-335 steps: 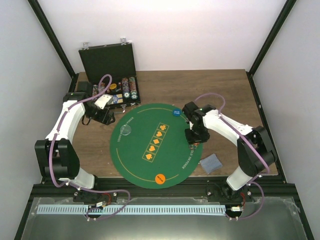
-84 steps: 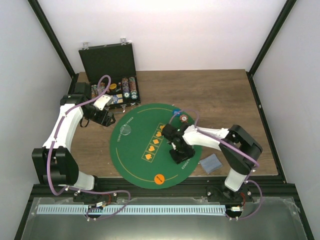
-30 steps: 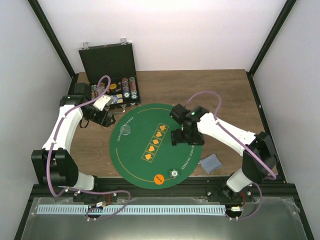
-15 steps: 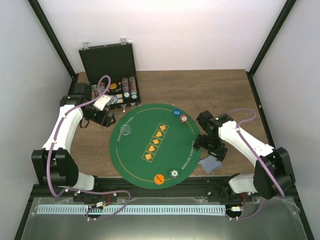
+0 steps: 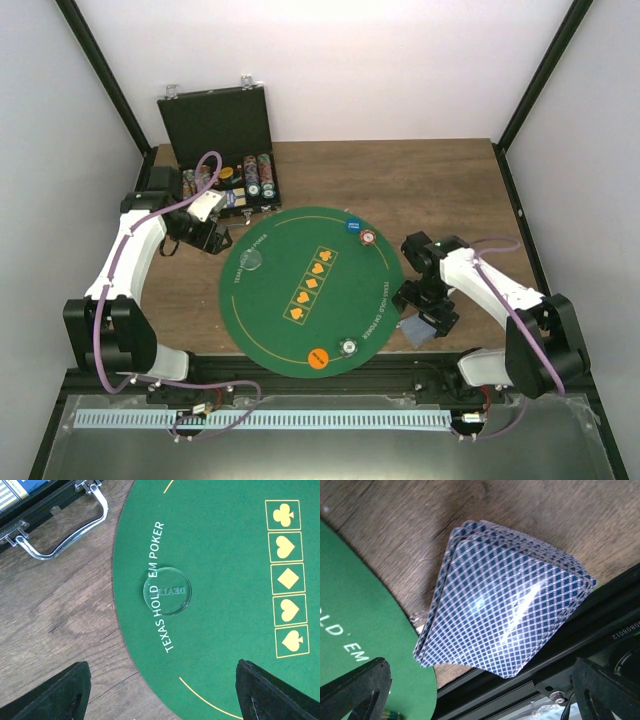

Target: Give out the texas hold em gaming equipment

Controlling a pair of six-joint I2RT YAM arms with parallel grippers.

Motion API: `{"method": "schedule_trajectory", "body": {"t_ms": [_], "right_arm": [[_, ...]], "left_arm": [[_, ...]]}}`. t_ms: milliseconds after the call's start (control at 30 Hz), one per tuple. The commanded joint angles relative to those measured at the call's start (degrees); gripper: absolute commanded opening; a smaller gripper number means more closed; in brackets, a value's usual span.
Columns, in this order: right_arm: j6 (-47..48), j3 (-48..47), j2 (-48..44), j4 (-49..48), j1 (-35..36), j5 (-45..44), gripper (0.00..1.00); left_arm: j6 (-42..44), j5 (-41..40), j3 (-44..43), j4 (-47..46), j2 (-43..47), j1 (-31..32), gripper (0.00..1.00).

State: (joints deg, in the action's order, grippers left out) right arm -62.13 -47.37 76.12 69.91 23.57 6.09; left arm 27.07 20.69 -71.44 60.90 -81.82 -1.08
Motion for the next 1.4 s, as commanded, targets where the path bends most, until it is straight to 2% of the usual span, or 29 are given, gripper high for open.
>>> {"method": "schedule_trajectory", "body": {"t_ms": [0, 267, 667, 1000, 1067, 1267, 1367], "right_arm": [[-4.58, 1.5, -1.38, -0.76, -1.65, -0.28, 1.0], [-7.61, 5.93, -0.73, -6.26, -2.11, 0.96, 1.0], [-9.02, 8.72, 0.17, -10.34, -2.1, -1.73, 1.0], [-9.76, 14.32, 1.8, -15.87, -2.05, 1.16, 1.0], [-9.63, 14.48, 2.24, -16.55, -2.12, 0.77, 0.97], [-9.11, 13.75, 1.73, -15.82, -2.13, -0.86, 0.8], [-8.79, 13.31, 1.2, -14.81, -2.12, -1.44, 0.76]], "left_arm": [[0.66, 1.04, 0.44, -0.74, -0.33, 0.24, 0.81], [0.53, 1.64, 0.22, -0.61, -1.71, 0.27, 0.81], [0.83, 1.58, 0.27, -0.64, -2.41, 0.29, 0.8], [0.82, 1.22, 0.16, -0.96, -2.86, 0.25, 0.8], [0.81, 1.19, 0.03, -0.88, -2.75, 0.24, 0.8], [0.89, 0.86, -0.06, -0.87, -2.64, 0.19, 0.8], [0.86, 0.87, -0.14, -0.8, -2.63, 0.15, 0.8]]}}
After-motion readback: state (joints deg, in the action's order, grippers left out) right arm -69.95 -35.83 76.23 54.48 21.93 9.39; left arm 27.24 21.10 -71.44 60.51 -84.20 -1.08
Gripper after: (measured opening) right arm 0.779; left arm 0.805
